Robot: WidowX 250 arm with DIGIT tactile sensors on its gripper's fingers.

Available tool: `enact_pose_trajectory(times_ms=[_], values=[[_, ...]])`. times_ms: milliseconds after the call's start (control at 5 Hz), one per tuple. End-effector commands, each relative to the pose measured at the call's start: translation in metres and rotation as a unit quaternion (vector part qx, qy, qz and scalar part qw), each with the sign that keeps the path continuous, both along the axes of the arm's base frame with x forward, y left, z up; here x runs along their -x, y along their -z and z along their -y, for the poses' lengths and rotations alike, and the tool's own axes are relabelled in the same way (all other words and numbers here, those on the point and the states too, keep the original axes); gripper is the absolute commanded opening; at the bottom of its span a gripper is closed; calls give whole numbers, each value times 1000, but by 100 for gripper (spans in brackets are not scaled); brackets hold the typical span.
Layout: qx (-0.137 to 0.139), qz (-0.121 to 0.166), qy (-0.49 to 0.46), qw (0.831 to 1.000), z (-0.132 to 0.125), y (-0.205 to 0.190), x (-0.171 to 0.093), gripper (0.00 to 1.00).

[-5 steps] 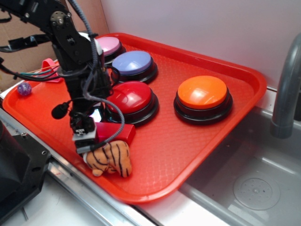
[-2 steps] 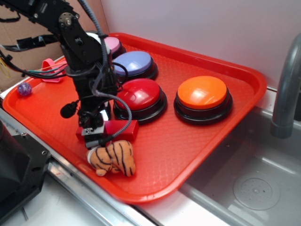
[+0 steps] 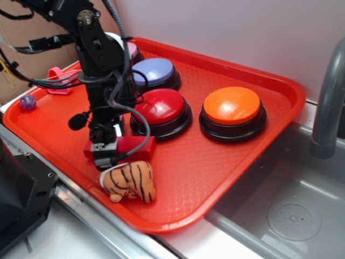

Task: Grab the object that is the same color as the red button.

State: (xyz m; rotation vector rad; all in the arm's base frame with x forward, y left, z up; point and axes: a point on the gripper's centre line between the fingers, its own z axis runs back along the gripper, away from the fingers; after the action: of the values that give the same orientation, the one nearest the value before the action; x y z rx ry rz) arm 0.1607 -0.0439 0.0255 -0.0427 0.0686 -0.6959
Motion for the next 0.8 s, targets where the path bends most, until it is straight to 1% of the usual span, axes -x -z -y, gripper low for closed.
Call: enact_pose_trajectory(times_ms=[0, 200, 400, 600], values=[[-34, 65, -110, 991, -2, -90, -17, 0], [-6, 69, -198, 978, -19, -107, -18, 0], [6, 74, -257, 964, -39, -122, -17, 0], [4, 92, -307, 947, -67, -139, -11, 0]])
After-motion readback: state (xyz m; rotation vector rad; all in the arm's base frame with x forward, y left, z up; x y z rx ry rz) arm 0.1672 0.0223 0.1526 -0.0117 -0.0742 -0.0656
